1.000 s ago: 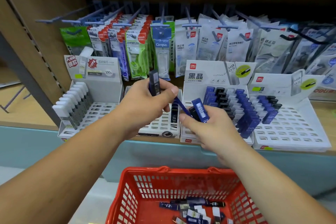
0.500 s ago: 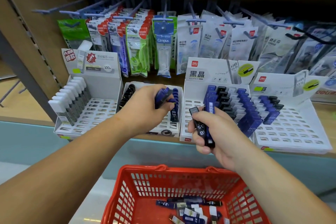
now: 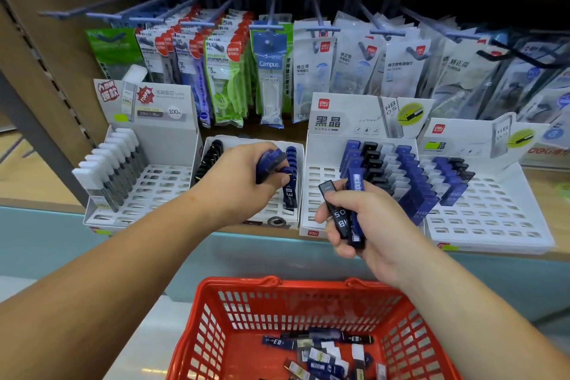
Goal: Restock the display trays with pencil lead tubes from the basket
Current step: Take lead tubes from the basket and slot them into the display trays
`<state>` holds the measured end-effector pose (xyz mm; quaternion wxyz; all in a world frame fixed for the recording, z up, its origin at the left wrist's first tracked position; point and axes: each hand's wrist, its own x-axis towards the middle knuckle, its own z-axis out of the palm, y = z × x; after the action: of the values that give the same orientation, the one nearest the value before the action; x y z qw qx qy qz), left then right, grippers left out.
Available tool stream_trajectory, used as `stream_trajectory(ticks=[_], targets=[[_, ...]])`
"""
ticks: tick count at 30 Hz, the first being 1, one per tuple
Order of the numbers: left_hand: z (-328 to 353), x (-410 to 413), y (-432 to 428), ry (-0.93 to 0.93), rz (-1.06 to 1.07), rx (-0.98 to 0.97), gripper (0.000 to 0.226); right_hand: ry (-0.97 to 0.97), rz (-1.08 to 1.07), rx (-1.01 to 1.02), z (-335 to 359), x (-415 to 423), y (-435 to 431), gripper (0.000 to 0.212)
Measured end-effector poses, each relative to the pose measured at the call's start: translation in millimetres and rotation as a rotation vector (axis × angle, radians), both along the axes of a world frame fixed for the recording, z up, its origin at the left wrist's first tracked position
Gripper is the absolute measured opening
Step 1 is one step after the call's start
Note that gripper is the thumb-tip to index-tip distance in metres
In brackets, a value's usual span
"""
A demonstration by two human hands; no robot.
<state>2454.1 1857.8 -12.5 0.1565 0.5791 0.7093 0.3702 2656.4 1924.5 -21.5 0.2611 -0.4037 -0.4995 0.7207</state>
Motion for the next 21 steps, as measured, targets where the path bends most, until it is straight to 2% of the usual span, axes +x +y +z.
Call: stream_trajectory(ticks=[5,17,21], targets=[[2,0,0,0.020,-0.003,-0.022,0.008,0.001,0.010,0.005,1,0,-1,0.016],[-5,5,4,0.221,-0.065,-0.013,0.009,-0.007,0.037,0.023,1,0,-1,0.012],[-7,3,4,0.196,-0.040,-0.040,0.010,0.027,0.050,-0.007,6,3,-2,0.009]])
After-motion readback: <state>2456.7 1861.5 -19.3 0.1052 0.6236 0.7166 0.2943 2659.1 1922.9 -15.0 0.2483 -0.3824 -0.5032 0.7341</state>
